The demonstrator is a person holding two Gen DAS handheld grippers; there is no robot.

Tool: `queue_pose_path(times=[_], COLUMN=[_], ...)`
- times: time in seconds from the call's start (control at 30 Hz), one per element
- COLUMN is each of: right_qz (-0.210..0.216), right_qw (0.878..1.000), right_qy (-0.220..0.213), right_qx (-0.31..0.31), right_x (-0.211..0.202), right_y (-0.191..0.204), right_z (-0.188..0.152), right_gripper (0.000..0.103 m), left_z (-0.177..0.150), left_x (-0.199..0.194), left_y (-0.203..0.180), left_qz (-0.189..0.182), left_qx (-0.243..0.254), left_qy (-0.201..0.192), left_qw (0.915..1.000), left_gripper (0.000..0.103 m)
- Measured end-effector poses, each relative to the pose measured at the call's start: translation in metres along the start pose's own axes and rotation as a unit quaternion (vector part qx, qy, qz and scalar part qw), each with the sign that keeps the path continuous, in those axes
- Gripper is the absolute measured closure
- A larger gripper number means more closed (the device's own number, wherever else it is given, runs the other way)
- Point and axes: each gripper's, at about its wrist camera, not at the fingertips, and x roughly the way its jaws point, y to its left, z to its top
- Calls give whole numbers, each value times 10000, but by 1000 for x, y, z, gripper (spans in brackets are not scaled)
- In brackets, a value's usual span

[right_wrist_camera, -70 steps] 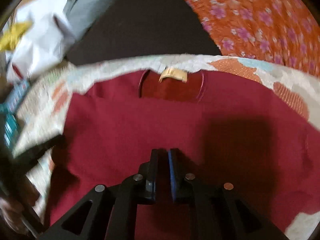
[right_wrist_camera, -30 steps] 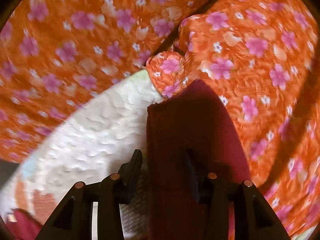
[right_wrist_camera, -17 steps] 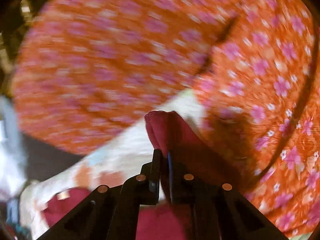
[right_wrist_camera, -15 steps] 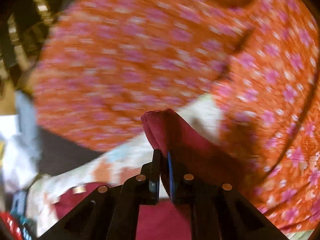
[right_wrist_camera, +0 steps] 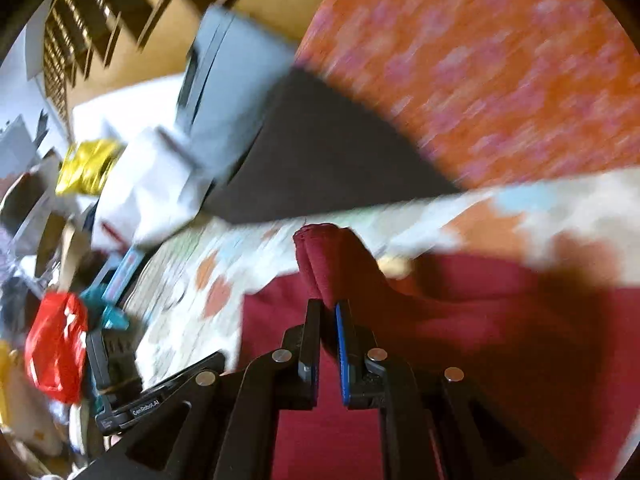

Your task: Fold small clothes

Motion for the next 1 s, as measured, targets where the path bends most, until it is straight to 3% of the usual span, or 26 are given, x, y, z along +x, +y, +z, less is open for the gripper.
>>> queue_pose_path(times=[0.13,0.23,0.43,0.57,0.73,0.87,0.93,1.0], right_qz=[-72,-46,83,228,-100,-393,-559,-683], right_qw=[9975,9965,9973,9976,9977,9983,9982,9977], right_qy=[551,745,718,638,511,275,160,-2], right_qx=[-434,-378,-163,-115,-425,-336,-142,14], right_x=[60,75,72,44,-17,-67,-86,-100], right_y=[25,21,8,10,7,-13,-28,-40], right_z=[-41,-64,-71,-70,-77,-81,-82,-82], right_gripper=[96,96,93,76,74,73,73,73], left_z=[2,3,3,9,13,5,2,0], left_x=[3,5,13,15,45,66,74,80], left_y=[13,19,5,-10,-25,-35,-36,-34], left_qz=[-378,-535,-398,-376,29,427,471,543], left_qx=[-495,-832,-504,-384,-263,32,0,-46], left_qy=[108,43,145,108,569,812,873,919], left_qw=[9980,9951,9978,9985,9980,9958,9951,9943], left_gripper=[40,33,33,33,33,34,39,67])
